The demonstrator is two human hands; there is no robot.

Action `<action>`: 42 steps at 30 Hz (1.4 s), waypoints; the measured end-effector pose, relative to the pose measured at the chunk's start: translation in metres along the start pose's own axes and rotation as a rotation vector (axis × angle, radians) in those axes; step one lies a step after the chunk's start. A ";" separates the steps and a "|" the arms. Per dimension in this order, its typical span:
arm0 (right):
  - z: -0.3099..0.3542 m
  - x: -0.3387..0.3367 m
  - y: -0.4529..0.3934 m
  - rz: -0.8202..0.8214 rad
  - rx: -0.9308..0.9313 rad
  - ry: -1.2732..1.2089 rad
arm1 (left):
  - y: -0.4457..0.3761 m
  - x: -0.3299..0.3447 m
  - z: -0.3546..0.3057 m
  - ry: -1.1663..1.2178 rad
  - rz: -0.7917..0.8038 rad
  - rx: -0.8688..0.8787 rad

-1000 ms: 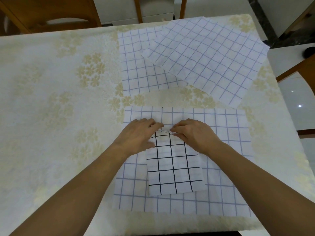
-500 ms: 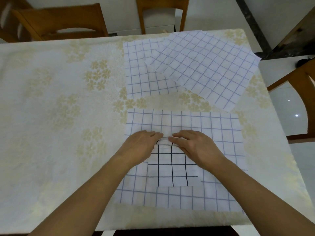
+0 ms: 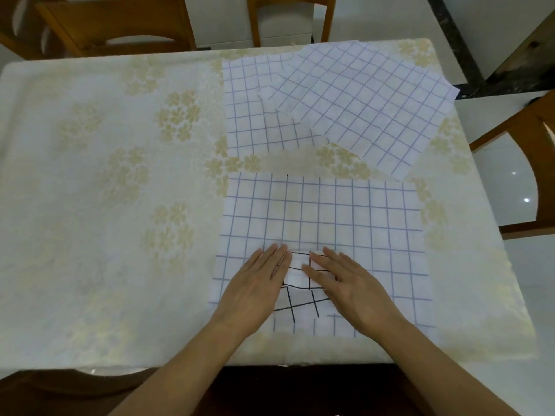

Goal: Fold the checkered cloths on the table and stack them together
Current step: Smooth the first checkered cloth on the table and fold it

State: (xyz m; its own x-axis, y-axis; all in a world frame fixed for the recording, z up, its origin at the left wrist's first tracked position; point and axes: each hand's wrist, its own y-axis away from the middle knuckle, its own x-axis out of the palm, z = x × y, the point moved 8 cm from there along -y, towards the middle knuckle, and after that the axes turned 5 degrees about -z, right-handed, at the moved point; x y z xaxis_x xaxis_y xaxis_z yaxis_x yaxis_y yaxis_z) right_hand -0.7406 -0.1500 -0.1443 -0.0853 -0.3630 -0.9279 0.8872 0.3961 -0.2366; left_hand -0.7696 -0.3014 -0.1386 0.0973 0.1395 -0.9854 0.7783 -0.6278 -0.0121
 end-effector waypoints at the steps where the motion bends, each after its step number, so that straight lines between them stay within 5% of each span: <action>1: 0.002 0.002 0.004 0.006 0.004 -0.006 | 0.004 0.004 -0.002 0.007 0.016 -0.014; 17: -0.010 0.032 0.033 0.163 0.068 -0.028 | 0.021 0.043 -0.008 0.061 0.103 -0.262; 25: -0.016 0.035 0.042 0.177 0.001 -0.055 | 0.020 0.051 -0.009 -0.019 0.136 -0.252; 31: -0.014 0.039 0.059 0.186 -0.073 -0.016 | 0.026 0.047 -0.026 -0.069 0.009 -0.196; 42: -0.009 0.031 0.068 0.106 -0.159 0.031 | 0.050 0.063 -0.041 -0.076 0.161 -0.161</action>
State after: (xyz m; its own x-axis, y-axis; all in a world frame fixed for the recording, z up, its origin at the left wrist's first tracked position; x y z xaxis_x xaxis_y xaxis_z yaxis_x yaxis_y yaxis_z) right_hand -0.6874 -0.1269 -0.1917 -0.0112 -0.2874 -0.9578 0.8093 0.5599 -0.1775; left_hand -0.6994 -0.2928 -0.1940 0.1858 -0.0139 -0.9825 0.8459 -0.5065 0.1671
